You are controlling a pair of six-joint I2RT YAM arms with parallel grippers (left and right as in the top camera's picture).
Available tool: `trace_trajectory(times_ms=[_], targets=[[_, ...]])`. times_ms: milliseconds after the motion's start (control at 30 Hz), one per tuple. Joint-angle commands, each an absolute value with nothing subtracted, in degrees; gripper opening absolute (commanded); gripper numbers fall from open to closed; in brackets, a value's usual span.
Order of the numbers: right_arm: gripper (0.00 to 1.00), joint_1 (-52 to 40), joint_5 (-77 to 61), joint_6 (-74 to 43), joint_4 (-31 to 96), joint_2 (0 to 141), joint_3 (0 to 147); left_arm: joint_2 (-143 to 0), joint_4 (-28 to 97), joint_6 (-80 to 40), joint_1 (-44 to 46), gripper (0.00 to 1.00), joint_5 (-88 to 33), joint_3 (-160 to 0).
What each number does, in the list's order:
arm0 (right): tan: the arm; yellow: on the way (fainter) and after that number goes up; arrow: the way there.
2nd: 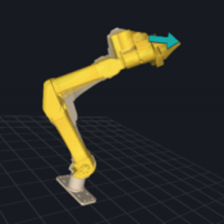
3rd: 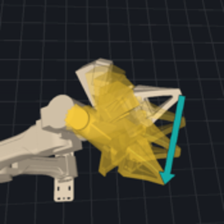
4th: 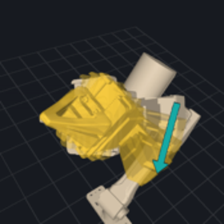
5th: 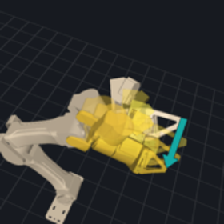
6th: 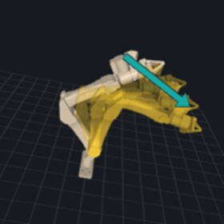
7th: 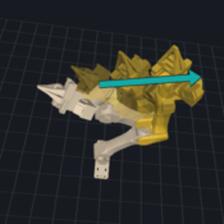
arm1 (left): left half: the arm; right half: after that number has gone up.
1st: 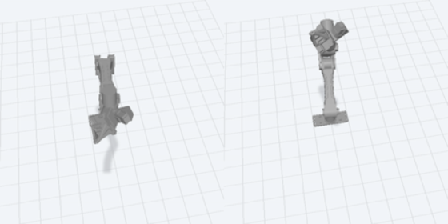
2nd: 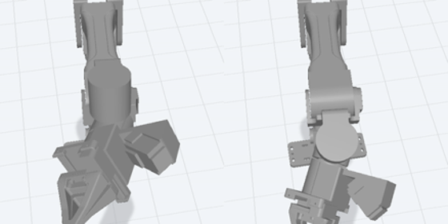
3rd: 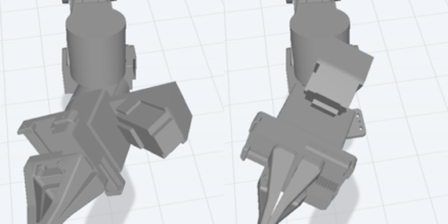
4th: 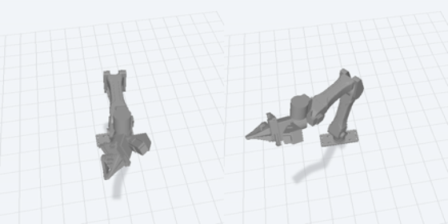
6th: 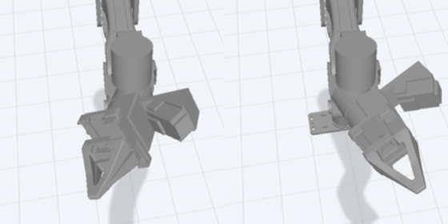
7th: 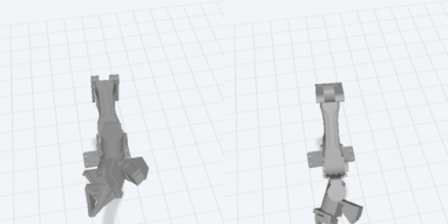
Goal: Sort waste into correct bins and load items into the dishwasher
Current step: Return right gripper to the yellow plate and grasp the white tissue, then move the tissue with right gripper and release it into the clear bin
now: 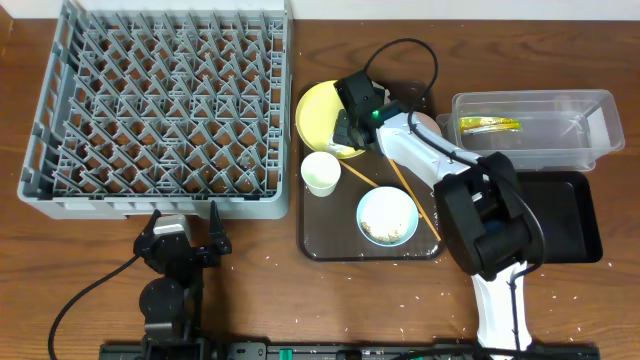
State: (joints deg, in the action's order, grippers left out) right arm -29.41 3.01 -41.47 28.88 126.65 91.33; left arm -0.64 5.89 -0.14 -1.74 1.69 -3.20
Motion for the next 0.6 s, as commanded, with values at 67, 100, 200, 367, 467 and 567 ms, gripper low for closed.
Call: trace_trajectory(times_ms=[67, 100, 200, 367, 467, 567], targets=[[0.01, -26.7, 0.6, -39.97, 31.59, 115.85, 92.49, -0.4, 6.52, 0.21, -1.96, 0.95, 2.35, -1.45], [0.01, -25.43, 0.84, -39.94, 32.82, 112.29, 92.49, -0.4, 6.52, 0.21, -1.98, 0.95, 2.35, -1.45], [0.01, -20.6, 1.23, -40.29, 37.36, 103.88, 92.49, -0.4, 6.52, 0.21, -1.98, 0.95, 2.35, -1.45], [0.01, -8.19, 2.59, -40.29, 49.28, 94.11, 92.47, -0.4, 6.52, 0.21, -1.98, 0.95, 2.35, -1.45], [0.02, -0.71, 6.39, -42.41, 55.4, 92.88, 92.47, -0.4, 6.52, 0.21, -1.98, 0.95, 2.37, -1.45], [0.02, 5.63, 7.46, -46.44, 58.26, 93.54, 90.94, -0.4, 6.52, 0.21, -1.98, 0.95, 2.35, -1.45]])
